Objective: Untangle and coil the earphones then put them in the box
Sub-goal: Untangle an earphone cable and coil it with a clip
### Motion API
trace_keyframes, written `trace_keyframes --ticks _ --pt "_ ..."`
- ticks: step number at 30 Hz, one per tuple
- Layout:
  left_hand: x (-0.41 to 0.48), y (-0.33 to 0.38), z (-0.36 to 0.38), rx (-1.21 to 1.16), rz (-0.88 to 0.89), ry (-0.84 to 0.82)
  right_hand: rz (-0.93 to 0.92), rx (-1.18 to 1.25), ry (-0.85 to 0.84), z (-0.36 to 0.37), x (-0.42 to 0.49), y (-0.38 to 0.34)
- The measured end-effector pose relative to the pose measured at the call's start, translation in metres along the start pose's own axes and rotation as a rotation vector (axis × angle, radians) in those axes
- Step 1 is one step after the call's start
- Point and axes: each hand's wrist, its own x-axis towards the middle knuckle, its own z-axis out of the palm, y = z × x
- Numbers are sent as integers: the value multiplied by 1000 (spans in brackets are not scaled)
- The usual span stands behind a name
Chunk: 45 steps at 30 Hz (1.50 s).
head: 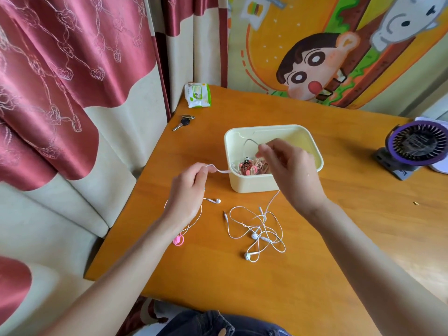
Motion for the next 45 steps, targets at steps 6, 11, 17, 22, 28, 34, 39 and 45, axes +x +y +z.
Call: trace_keyframes --ticks 6,11,17,22,28,34,39,45 --pt "-2 -7 -1 50 -43 -14 -50 130 239 -22 -3 -6" --pt "-5 0 6 -123 -68 -116 -214 29 221 -30 -1 -24" --pt "-8 12 17 -64 6 -205 151 -728 -565 3 -13 19" --pt "-21 7 31 73 -53 -374 15 -286 -624 22 -36 24" --pt "-27 3 38 -36 -64 -460 183 67 -639 40 -48 27" --pt "-26 -30 23 81 -90 -570 387 -140 -369 32 -36 79" --pt "-24 -48 8 164 -93 -545 314 -552 -298 33 -41 97" --pt "-23 -27 27 227 -33 -618 -102 -123 -431 66 -60 38"
